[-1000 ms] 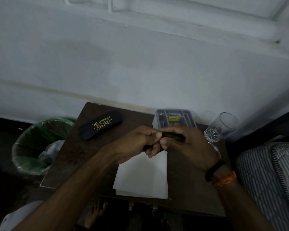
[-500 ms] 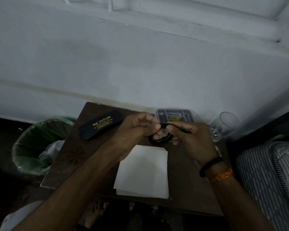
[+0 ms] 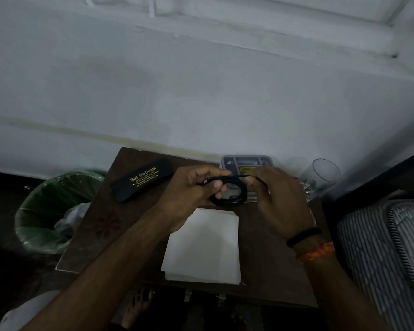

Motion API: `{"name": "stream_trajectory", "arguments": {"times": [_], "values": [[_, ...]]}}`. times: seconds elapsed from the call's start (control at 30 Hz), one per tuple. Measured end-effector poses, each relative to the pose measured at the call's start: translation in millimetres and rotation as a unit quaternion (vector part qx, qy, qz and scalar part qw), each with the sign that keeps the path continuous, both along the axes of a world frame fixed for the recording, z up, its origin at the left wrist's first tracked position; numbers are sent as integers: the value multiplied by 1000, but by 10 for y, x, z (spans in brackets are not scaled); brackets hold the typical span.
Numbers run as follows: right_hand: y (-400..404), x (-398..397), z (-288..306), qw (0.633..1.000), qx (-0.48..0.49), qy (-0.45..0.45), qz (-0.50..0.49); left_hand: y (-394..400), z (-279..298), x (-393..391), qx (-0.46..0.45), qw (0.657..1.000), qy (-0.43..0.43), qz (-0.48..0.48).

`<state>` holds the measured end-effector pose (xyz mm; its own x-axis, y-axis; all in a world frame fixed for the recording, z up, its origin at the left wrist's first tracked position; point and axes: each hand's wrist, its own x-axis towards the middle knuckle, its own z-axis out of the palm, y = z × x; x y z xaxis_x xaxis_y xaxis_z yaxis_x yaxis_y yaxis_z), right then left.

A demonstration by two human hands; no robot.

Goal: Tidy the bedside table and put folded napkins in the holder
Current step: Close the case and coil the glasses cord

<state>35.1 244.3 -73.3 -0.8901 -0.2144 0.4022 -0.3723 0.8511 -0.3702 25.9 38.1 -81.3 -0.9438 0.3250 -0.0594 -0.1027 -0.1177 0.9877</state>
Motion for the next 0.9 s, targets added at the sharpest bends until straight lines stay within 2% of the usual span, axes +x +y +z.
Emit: {"name": "stream_trajectory", "arguments": {"times": [0.1, 0.23, 0.33, 0.43, 0.5, 0.63, 0.73, 0.9], "values": [[26, -44, -32, 994, 105, 29, -22, -11, -5, -2, -16, 1000, 0, -9], [34, -43, -25, 991, 137, 8, -7, -14, -10, -3, -21, 1000, -5, -13], [9, -39, -2, 996, 75, -47, 2, -5, -18, -3, -15, 1000, -5, -9], [-39, -20, 20, 999, 16, -5, -32, 20, -9, 19, -17, 1000, 7, -12], [-86, -2, 47, 997, -58, 12, -49, 45, 5, 42, -12, 1000, 10, -12], [-162, 36, 59, 981, -173, -6, -85, 64, 1, 48, -4, 1000, 23, 1], [-199, 17, 26, 946, -299, -91, -82, 68, -10, 47, -8, 1000, 29, 6], [-216, -6, 55, 819, -488, -283, -102, 56, -45, 45, -29, 998, 48, 16]]}}
